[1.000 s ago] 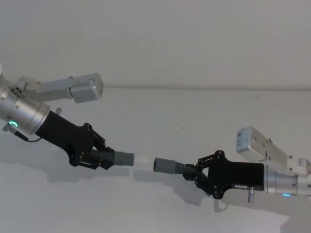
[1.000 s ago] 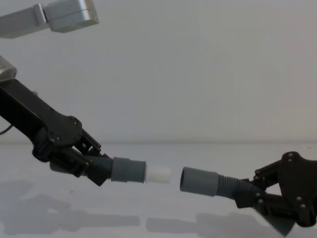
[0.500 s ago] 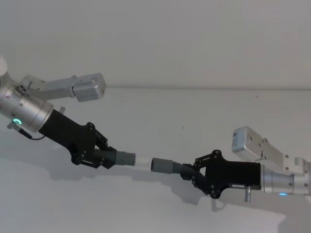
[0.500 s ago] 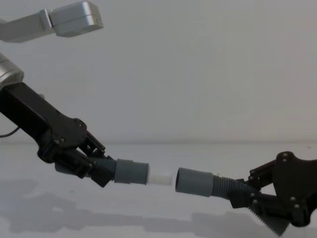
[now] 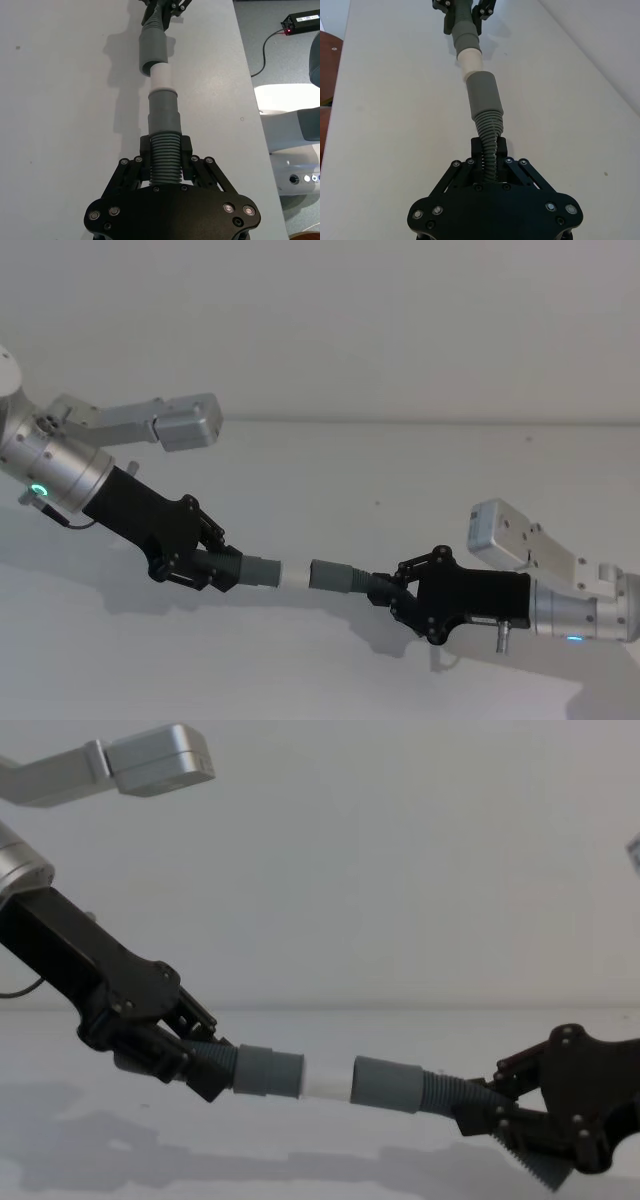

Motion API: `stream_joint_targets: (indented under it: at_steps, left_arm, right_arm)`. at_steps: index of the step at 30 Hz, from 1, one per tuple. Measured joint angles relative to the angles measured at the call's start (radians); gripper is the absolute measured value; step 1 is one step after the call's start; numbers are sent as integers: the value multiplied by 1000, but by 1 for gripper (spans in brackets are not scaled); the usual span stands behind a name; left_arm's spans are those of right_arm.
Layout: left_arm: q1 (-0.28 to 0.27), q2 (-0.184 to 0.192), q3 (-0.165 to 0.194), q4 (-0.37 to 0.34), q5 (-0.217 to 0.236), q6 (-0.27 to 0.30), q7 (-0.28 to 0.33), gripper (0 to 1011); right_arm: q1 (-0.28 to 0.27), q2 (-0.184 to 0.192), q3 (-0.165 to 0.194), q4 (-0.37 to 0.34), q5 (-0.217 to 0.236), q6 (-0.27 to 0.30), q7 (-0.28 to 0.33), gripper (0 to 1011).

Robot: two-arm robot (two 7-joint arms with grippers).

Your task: Use both hands to pick up one end of the pipe from the table, align the ends, and insert them.

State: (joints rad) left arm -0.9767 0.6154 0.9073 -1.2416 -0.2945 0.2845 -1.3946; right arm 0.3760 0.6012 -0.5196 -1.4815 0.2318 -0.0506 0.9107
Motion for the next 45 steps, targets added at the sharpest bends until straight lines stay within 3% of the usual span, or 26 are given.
stream_joint_targets:
  at_steps: [19, 45]
  left_arm:
    - [-15, -3, 21, 2, -6, 6, 0, 317]
    - [-33, -8, 48, 20, -18, 5, -2, 317]
  right_arm:
    - [8, 9, -17, -1, 0, -1, -13, 133]
    - [16, 38, -30, 9, 47, -20, 26, 133]
